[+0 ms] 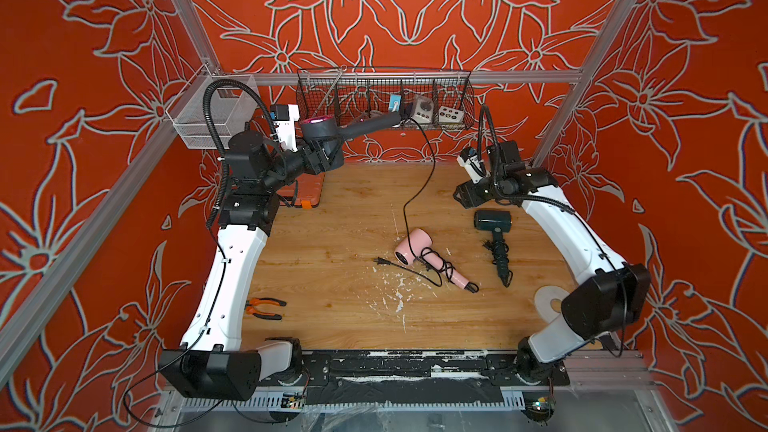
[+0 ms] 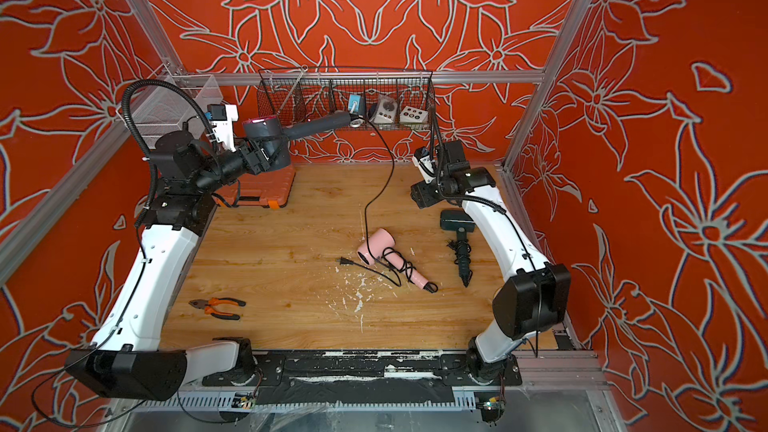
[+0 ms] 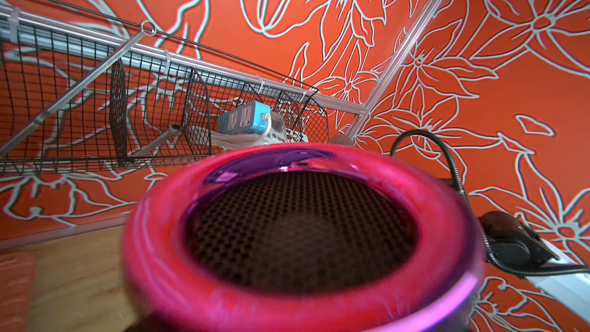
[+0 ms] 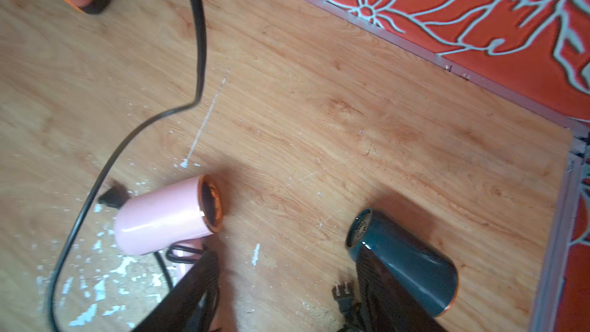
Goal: Wrap the cord around the hair dryer
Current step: Wrap the power cord around the hair dryer.
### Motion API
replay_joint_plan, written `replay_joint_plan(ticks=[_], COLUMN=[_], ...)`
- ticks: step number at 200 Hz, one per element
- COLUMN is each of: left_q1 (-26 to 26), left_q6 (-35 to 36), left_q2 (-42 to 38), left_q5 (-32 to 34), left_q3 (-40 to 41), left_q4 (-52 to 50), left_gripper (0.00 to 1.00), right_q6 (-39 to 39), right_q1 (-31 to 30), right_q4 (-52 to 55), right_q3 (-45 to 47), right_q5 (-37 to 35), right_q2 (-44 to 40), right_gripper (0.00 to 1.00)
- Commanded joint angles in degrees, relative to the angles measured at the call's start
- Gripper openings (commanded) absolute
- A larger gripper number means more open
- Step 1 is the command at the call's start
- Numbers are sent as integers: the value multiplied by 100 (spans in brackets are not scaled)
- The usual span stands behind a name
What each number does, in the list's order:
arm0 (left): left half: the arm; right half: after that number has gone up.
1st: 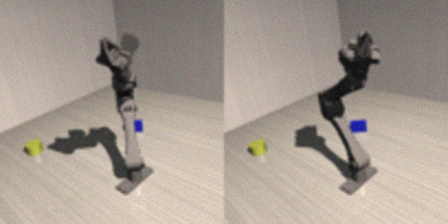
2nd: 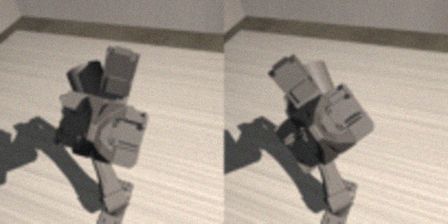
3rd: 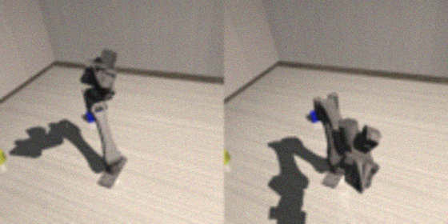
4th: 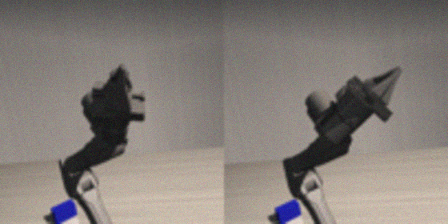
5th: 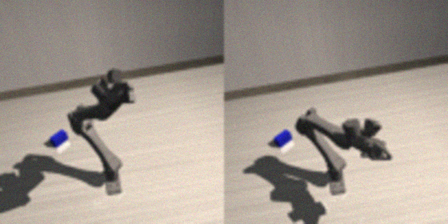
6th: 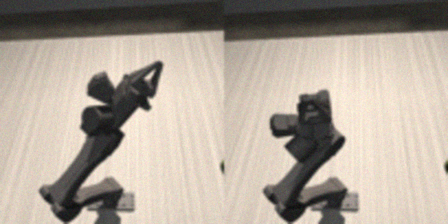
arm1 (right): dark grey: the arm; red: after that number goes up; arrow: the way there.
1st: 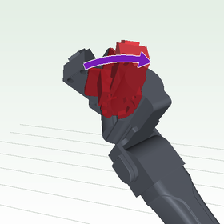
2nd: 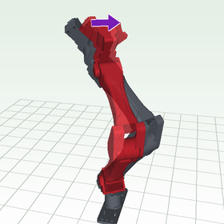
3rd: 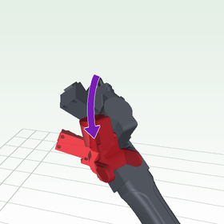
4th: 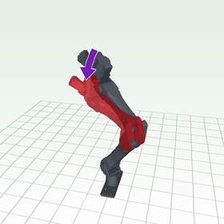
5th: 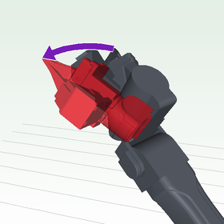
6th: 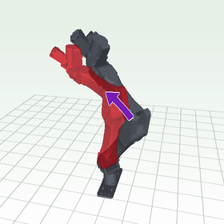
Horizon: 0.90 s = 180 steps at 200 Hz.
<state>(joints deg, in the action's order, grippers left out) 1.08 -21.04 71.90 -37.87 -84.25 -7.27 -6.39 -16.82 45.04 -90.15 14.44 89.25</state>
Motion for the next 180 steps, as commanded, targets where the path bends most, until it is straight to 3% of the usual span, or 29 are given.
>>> replay_joint_plan(ticks=[1,39,73,92,180], left_q1=[8,15,10,12,9], left_q6=[73,41,21,17,-91], left_q2=[-9,-26,-35,-36,-71], left_q5=[14,-52,-72,-80,-116], left_q3=[-171,-127,-85,-83,4], left_q4=[401,430,454,454,543], left_gripper=[0,0,0,0,0], right_q6=[248,273,22,104,15], right_q1=[-32,-447,-1597,-1951,-2862], right_q4=[192,-391,-770,-1014,-1307], right_q3=[475,2009,2819,3099,3261], right_q5=[987,1974,1527,1191,1114], right_q2=[-604,-1675,-2008,-1827,-552], right_gripper=[74,77,80,81,77])
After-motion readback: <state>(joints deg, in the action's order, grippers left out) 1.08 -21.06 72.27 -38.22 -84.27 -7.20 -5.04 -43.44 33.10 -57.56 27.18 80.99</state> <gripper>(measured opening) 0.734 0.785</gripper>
